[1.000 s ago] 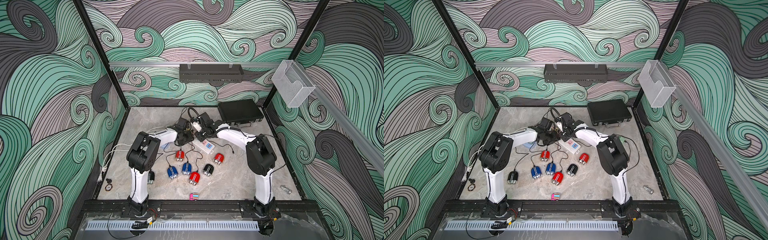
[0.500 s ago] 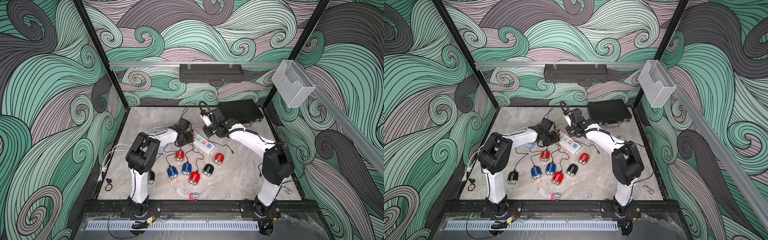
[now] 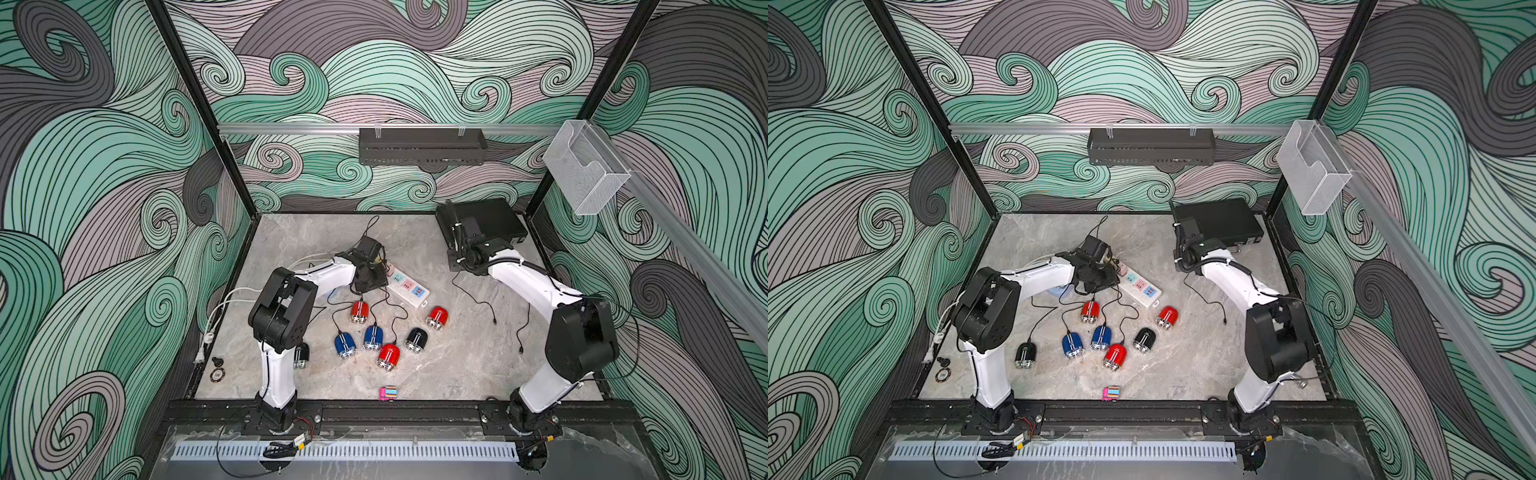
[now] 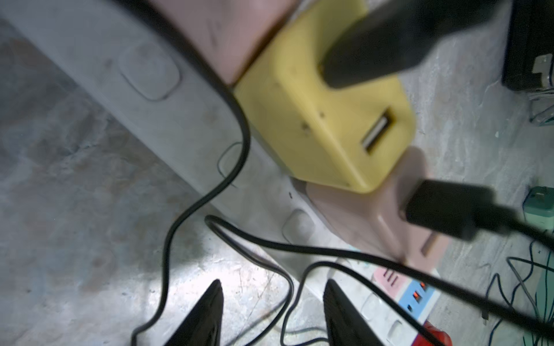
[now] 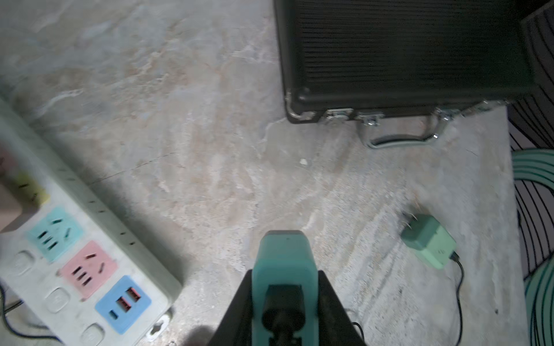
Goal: Unplug the electric shaver
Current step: Place the plug at the center of the board.
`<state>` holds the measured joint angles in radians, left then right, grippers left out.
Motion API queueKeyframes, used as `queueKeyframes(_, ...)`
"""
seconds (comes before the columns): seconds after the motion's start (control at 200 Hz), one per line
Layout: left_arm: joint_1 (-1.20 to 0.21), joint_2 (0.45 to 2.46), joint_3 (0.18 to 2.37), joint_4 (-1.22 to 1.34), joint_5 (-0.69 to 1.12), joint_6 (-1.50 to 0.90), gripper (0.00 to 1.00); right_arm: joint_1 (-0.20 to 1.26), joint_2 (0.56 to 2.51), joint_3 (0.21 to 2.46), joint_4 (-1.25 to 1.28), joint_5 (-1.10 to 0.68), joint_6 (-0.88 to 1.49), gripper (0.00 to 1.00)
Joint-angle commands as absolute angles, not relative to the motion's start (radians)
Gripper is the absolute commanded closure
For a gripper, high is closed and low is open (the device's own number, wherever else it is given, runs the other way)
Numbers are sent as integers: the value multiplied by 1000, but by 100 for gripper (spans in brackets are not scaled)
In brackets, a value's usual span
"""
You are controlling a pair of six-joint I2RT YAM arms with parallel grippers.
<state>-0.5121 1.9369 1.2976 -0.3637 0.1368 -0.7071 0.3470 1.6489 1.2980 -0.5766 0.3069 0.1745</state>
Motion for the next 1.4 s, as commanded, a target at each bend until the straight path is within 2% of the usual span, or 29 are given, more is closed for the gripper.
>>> queueKeyframes(0.0,-519,1896,1325,-399,115,-689,46,305,1614,1257,-617,368,265,71)
queueKeyframes(0.095,-519,1887,1321,-398,112,-687,46,256,1599,1205,-578,308,294,71)
queueKeyframes(0.325,-519,1863,1297,-390,112,-687,46,138,1586,1070,-377,28,375,70)
queueKeyframes(0.51,-521,1837,1276,-388,112,-689,46,77,1602,1032,-291,-90,423,71)
queueKeyframes(0.971,-531,1805,1252,-394,105,-686,46,-11,1611,999,-215,-218,476,71)
queueKeyframes(1.391,-534,1785,1217,-395,98,-671,46,-57,1702,1013,-137,-330,533,70)
